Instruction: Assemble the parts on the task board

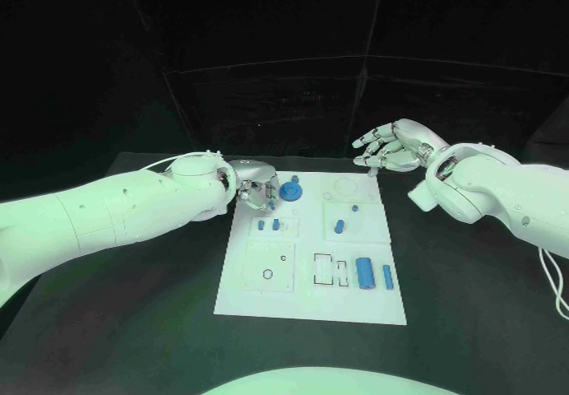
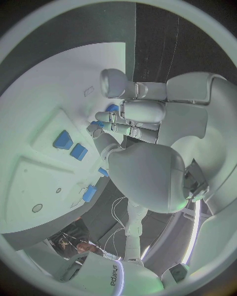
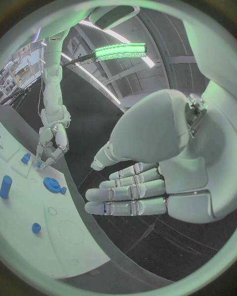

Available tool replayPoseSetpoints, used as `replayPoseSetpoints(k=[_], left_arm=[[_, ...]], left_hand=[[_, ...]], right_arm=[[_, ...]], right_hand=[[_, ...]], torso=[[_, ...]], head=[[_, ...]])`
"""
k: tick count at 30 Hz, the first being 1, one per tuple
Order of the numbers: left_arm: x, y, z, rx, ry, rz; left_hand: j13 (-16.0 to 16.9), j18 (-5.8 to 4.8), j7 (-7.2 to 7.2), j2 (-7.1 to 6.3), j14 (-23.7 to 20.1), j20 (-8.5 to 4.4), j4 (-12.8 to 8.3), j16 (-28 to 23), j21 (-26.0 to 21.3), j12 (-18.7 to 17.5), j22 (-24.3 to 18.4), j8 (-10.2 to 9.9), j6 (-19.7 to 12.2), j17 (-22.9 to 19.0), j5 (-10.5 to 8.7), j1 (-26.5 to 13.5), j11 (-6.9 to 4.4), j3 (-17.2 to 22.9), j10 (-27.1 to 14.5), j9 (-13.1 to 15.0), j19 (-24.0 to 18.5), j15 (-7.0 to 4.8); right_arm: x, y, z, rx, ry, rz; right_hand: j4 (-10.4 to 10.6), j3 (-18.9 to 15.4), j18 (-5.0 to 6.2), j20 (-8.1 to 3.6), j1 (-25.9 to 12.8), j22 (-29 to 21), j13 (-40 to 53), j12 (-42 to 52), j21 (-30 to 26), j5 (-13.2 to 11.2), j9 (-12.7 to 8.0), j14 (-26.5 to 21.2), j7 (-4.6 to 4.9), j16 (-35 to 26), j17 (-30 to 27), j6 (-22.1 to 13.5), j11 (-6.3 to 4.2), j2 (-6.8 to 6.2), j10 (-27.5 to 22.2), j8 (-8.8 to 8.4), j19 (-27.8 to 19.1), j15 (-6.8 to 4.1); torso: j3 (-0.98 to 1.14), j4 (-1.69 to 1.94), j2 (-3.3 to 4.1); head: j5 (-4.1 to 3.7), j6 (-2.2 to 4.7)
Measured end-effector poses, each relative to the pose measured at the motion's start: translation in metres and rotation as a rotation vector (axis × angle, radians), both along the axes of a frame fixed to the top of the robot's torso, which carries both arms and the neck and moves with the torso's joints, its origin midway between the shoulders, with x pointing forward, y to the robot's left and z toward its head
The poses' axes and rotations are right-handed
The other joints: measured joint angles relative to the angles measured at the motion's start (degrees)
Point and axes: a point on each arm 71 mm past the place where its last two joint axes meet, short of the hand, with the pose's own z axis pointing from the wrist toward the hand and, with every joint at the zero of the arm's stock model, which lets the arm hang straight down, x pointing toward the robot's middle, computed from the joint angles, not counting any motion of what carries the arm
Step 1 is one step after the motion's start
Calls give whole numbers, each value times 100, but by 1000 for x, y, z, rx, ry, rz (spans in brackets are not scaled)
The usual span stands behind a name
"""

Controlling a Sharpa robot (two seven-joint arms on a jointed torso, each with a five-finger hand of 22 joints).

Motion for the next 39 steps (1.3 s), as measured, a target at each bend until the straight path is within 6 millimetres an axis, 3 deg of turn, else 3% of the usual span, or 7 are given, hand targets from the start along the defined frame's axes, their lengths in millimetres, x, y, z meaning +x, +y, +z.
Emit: replayPoseSetpoints(k=[39], left_arm=[[-1,-4,-1,3,10,-7]], left_hand=[[11,0,-33,-9,0,0,-15,0,-1,-22,-21,-23,71,-21,0,-8,-41,-16,83,10,0,0]], right_arm=[[0,2,0,0,1,3]], right_hand=[[0,0,0,0,0,0,1,0,0,0,0,0,0,0,1,0,0,0,0,0,0,0]], torso=[[1,3,2]], head=[[-2,-18]])
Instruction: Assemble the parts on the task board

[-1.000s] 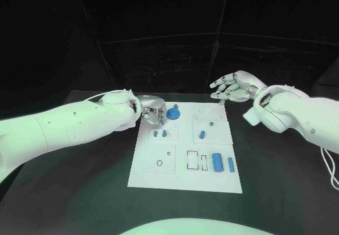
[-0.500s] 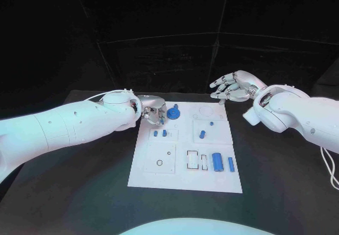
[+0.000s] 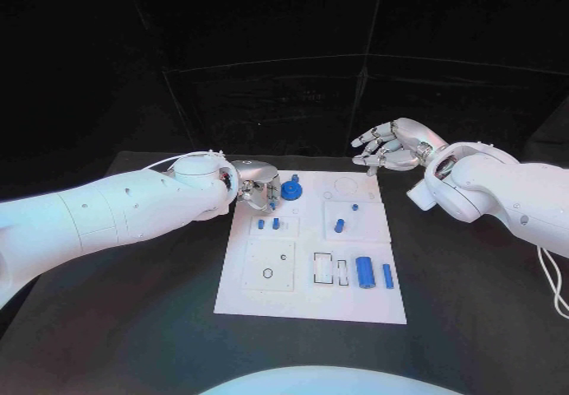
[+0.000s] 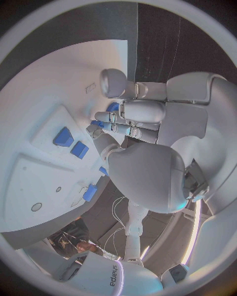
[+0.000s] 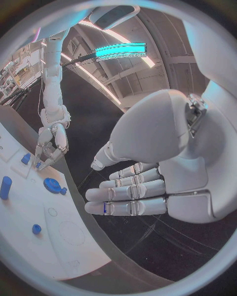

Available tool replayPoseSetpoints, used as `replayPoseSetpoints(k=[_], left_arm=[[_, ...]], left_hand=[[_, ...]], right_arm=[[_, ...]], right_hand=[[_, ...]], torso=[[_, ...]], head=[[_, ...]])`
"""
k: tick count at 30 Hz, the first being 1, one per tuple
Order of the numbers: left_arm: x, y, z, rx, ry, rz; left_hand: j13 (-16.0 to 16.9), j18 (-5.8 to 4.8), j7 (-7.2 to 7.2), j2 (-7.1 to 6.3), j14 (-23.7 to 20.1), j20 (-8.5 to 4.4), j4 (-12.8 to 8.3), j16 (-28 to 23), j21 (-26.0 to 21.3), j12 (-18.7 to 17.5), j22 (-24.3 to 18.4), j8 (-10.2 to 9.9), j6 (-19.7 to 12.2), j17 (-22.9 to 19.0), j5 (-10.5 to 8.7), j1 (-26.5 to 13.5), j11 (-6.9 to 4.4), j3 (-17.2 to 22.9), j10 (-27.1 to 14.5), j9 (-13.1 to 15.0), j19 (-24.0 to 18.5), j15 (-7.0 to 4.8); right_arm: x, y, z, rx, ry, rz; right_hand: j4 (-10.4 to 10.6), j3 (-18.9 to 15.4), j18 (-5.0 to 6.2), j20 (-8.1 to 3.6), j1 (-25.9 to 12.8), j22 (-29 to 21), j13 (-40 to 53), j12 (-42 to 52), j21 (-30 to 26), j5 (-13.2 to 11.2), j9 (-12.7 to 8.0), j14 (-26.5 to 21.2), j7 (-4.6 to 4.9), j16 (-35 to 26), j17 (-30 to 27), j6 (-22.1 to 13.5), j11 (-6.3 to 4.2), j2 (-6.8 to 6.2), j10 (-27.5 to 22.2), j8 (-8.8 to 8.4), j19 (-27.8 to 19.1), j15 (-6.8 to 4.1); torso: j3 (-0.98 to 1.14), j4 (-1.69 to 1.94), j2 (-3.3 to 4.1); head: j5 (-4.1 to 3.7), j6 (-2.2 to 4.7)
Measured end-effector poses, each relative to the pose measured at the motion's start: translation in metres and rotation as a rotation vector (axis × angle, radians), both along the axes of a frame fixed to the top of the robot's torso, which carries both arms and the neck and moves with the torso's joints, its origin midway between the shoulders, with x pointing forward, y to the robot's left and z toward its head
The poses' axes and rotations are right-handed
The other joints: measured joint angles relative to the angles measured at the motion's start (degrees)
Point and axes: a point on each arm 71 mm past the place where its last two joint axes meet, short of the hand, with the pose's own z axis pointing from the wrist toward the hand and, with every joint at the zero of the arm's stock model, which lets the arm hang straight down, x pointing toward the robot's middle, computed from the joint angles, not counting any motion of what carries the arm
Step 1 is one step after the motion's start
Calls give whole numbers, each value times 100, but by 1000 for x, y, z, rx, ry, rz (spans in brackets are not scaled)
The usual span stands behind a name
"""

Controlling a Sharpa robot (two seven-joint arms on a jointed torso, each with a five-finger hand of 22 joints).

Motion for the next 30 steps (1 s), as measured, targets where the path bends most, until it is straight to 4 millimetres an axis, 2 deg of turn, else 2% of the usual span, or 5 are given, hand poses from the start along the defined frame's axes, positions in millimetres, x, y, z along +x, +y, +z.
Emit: replayPoseSetpoints(k=[11,18,20,30], left_arm=[[1,-1,0,4,4,3],[1,-1,-1,11,12,7],[1,-1,-2,13,14,9],[1,0,-2,15,15,14]], left_hand=[[2,0,1,-37,0,0,-33,0,-36,-66,-49,-49,-1,-45,0,-37,-9,-34,9,-1,0,0],[-24,0,71,-119,3,21,-39,0,-102,-270,-90,-177,-177,-123,1,-121,114,-87,-324,-47,-21,3],[-24,0,71,-149,5,32,-55,0,-102,-288,-98,-204,-218,-144,1,-150,146,-102,-375,-47,-32,38],[-23,0,92,-172,0,39,-71,-23,-102,-332,-99,-233,-239,-165,1,-173,164,-118,-453,-46,-39,43]], right_arm=[[0,1,0,0,1,2],[0,1,0,0,1,3],[0,1,0,0,1,3],[0,1,0,0,1,2]], right_hand=[[0,0,0,0,0,0,0,0,0,0,0,0,0,0,0,0,0,0,0,0,0,0],[0,0,0,0,0,0,0,0,0,0,0,0,0,0,0,0,0,0,0,0,0,0],[0,0,0,0,0,0,0,0,0,0,0,0,0,0,0,0,0,0,0,0,0,0],[0,0,0,0,0,0,0,0,0,0,0,0,0,0,0,0,0,0,0,0,0,0]], torso=[[-1,0,0],[0,0,0],[0,0,0],[0,0,0]], head=[[-3,-13],[-7,-14],[-8,-14],[-20,-15]])
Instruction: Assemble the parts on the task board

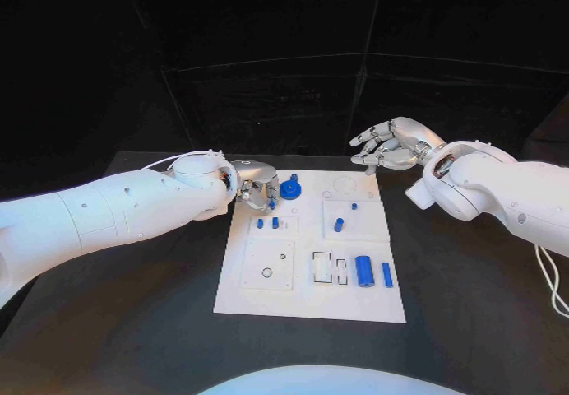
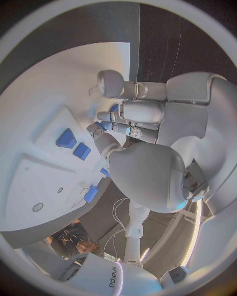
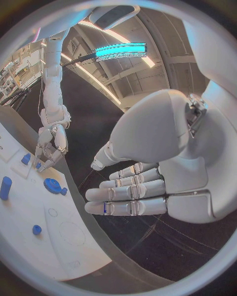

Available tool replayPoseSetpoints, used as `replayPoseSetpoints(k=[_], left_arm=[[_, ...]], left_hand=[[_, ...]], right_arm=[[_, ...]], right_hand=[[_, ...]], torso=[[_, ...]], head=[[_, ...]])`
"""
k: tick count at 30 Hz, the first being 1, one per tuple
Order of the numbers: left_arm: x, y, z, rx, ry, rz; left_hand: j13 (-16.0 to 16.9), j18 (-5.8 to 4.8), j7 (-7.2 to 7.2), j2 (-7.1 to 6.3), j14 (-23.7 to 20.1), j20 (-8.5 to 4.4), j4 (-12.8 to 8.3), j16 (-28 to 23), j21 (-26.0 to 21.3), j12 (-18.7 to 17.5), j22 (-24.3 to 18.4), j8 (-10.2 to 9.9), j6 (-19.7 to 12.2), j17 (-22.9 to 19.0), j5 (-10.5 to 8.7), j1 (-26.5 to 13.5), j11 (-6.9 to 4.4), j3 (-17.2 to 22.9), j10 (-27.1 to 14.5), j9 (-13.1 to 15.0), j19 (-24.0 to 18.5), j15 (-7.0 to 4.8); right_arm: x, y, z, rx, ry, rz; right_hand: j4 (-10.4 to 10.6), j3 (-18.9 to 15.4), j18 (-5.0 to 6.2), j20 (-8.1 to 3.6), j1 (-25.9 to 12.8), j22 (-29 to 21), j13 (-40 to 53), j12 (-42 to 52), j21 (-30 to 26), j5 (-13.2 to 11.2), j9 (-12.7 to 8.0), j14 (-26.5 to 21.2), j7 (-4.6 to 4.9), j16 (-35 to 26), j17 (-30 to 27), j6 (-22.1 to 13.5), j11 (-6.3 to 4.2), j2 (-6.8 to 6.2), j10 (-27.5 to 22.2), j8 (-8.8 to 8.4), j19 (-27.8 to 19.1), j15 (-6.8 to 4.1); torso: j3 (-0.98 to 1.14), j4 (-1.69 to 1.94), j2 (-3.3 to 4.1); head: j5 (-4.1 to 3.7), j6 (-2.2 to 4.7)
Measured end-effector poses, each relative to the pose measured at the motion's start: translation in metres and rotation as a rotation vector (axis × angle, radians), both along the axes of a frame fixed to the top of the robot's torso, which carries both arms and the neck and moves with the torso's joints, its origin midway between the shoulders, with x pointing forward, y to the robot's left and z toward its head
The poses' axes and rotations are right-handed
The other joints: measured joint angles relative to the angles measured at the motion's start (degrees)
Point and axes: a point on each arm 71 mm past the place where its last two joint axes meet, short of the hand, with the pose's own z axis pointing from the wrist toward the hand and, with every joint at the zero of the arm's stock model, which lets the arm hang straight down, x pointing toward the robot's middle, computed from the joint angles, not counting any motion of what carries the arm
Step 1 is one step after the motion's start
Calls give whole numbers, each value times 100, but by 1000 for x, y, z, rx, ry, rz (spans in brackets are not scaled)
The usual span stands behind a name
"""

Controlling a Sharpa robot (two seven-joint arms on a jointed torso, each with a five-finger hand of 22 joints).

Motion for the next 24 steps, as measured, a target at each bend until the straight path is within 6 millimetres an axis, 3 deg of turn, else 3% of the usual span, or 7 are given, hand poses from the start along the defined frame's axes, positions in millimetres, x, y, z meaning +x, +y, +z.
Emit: replayPoseSetpoints(k=[9,14,17,19,22,24], left_arm=[[0,2,0,0,-3,5],[0,8,1,-3,-8,19],[0,13,1,-9,-13,29],[0,15,2,-15,-15,36],[-1,21,3,-30,-20,51],[-2,26,4,-50,-20,66]], left_hand=[[0,0,57,-54,12,36,-20,0,-29,-91,-6,-133,-211,-39,0,-5,53,-82,-238,-17,-36,52],[3,1,89,-98,1,82,-56,-24,-67,-154,-43,-386,-652,-100,0,39,99,-197,-583,-31,-40,82],[16,1,113,-104,17,93,-70,-23,-103,-155,-85,-409,-746,-132,0,45,113,-277,-731,-27,-51,106],[21,0,125,-122,0,106,-72,-29,-147,-155,-123,-409,-759,-166,0,63,141,-281,-776,-19,-65,123],[29,0,113,-98,0,121,-71,-85,-255,-155,-248,-409,-808,-257,0,88,133,-324,-829,-18,-80,123],[47,0,118,-80,1,132,-71,-101,-279,-102,-286,-409,-804,-299,0,106,133,-324,-829,-1,-91,122]], right_arm=[[1,-1,0,-1,0,-3],[1,-4,0,-3,0,-9],[2,-5,0,-7,-2,-12],[3,-8,-1,-15,-7,-17],[5,-13,-1,-40,-20,-23],[6,-18,-1,-64,-33,-26]], right_hand=[[0,0,1,0,0,-2,-19,0,-22,15,0,0,0,-9,-12,0,1,0,-1,37,0,0],[11,11,1,21,0,-8,-147,-103,-44,28,0,0,0,-57,-50,0,30,0,-199,84,-21,0],[-40,75,0,21,8,-5,-351,-322,-44,28,11,37,-6,-65,-82,74,31,-2,-217,164,-19,26],[-107,141,0,-5,119,28,-497,-479,19,28,16,149,12,-66,-115,200,7,-20,-186,221,71,-22],[-231,302,0,-135,250,168,-737,-723,284,-104,15,558,44,89,-133,456,-81,25,219,237,344,-152],[-293,437,0,-216,313,270,-839,-843,474,-157,6,842,6,215,-117,628,-157,42,514,237,528,-242]], torso=[[-2,1,-2],[-2,5,-3],[-2,5,-5],[-3,5,-5],[-5,6,-5],[-6,12,-8]], head=[[0,8],[0,15],[-3,22],[-8,26],[-15,37],[-22,48]])
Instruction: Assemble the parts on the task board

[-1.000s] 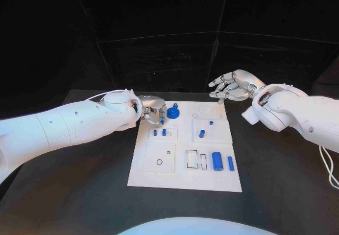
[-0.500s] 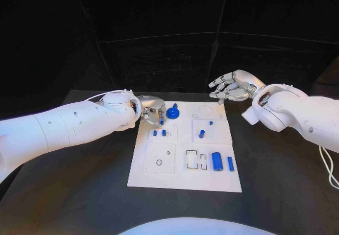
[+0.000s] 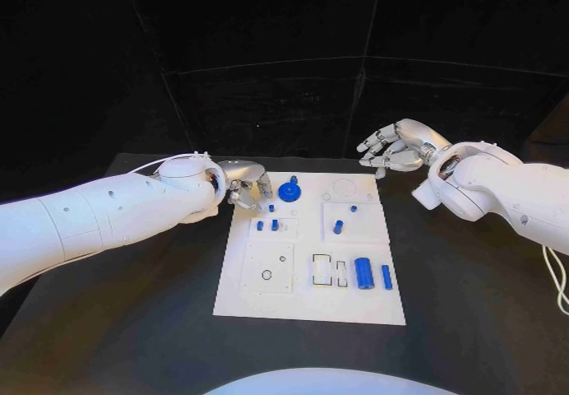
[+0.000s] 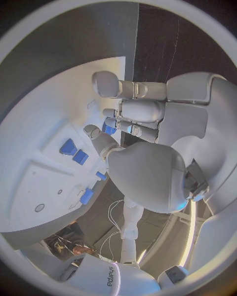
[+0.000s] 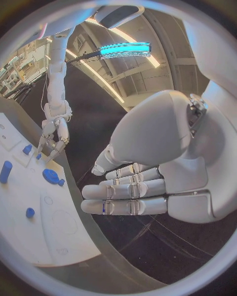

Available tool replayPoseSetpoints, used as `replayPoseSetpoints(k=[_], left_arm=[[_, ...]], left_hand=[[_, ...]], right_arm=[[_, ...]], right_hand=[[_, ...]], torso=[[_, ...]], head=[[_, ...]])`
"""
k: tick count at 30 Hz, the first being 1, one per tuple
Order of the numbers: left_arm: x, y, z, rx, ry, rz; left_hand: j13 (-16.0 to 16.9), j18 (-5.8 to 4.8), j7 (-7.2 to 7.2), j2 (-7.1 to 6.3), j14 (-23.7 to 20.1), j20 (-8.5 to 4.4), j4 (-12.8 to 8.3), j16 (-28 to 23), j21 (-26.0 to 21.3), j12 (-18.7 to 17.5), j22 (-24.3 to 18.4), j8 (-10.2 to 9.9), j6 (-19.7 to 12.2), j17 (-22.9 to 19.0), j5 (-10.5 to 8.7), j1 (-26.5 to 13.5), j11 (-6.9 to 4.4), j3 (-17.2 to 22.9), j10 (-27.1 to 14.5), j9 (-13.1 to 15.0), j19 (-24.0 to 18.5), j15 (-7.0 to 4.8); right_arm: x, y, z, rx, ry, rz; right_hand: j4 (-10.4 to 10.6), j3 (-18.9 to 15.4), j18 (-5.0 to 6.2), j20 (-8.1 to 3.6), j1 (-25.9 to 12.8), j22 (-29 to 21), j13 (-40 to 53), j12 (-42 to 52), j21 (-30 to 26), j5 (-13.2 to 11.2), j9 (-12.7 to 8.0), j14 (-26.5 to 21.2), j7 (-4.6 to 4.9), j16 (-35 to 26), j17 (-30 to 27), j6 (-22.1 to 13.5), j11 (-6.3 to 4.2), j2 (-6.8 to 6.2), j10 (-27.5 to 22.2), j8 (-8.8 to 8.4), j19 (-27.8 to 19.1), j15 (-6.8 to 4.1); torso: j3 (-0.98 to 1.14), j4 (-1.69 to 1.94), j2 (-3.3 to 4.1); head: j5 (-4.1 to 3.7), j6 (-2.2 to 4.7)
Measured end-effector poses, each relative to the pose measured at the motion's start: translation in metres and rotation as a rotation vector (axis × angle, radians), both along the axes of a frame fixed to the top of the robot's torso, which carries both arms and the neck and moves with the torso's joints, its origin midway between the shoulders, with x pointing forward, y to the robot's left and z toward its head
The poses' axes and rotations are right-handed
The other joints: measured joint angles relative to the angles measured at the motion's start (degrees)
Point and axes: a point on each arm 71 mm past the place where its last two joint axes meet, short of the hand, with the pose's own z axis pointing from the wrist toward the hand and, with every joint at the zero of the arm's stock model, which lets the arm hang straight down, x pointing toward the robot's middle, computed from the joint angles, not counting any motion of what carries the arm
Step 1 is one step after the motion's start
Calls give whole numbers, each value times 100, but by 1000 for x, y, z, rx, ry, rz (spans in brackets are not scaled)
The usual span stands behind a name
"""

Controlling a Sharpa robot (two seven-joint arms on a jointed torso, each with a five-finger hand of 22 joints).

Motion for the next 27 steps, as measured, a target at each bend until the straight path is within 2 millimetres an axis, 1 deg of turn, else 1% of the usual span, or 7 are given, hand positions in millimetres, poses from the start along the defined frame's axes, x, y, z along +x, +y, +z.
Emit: replayPoseSetpoints(k=[6,9,11,14,17,23,27], left_arm=[[-3,26,6,-167,54,99],[-7,33,11,-327,104,137],[-11,32,15,-477,153,152],[-16,26,20,-687,220,160],[-19,22,24,-890,281,178],[-22,23,32,-1202,355,217],[-23,21,35,-1315,383,220]], left_hand=[[78,0,100,176,-31,12,9,-182,-210,338,-231,222,391,-320,0,85,6,30,414,61,-96,31],[103,94,69,245,-180,5,33,-405,-576,488,-644,244,461,-703,0,69,-32,101,612,61,-294,10],[103,92,62,300,-364,0,65,-655,-827,528,-911,245,477,-1109,0,15,-42,132,638,56,-459,10],[83,90,68,364,-1008,19,78,-1461,-1156,583,-1143,245,501,-2371,0,-49,-26,145,621,22,-814,34],[77,90,88,372,-1266,44,153,-1781,-1281,636,-1208,254,521,-2862,0,-190,-18,70,614,17,-946,50],[67,94,67,376,-1425,65,280,-1942,-1452,702,-1314,287,542,-3064,0,-306,-19,-57,614,12,-1051,50],[62,146,67,302,-1534,83,379,-2053,-1583,741,-1394,287,542,-3135,0,-485,-19,-292,614,12,-1115,72]], right_arm=[[0,-11,0,-113,-59,14],[-3,-12,-1,-187,-89,34],[-6,-12,-2,-248,-109,49],[-10,-10,-6,-334,-131,67],[-15,-7,-12,-414,-144,77],[-25,3,-28,-541,-165,96],[-31,12,-36,-588,-181,112]], right_hand=[[-172,542,0,-194,11,358,-289,-619,606,-76,-33,407,-137,549,264,543,-157,-43,744,-222,291,-147],[-206,777,0,-195,-115,505,-373,-920,821,-54,-43,407,-172,2035,1334,697,-160,-169,974,-392,292,-147],[-227,851,0,-194,-161,552,-379,-1026,888,-54,-43,407,-158,2582,1751,743,-160,-215,1014,-454,291,-147],[-249,948,1,-184,-237,623,-388,-1212,980,-97,-42,407,-170,2532,1757,827,-180,-291,1034,-541,235,-147],[-267,1011,1,-175,-304,679,-396,-1388,1059,-177,-37,407,-155,2435,1675,864,-180,-358,1034,-618,227,-147],[-266,1119,1,-133,-394,772,-405,-1726,1175,-360,-37,428,-164,2419,1596,873,-106,-448,936,-772,185,-125],[-300,1232,1,-103,-505,887,-405,-1998,1362,-582,-38,425,-140,2721,1708,794,-78,-559,743,-1021,155,-83]], torso=[[0,-3,-4],[-2,-8,-3],[-4,-8,-3],[-4,-8,-3],[-5,-9,-3],[-9,-12,2],[-3,-19,4]], head=[[-40,47],[-102,90],[-138,109],[-189,137],[-242,170],[-300,229],[-308,250]])
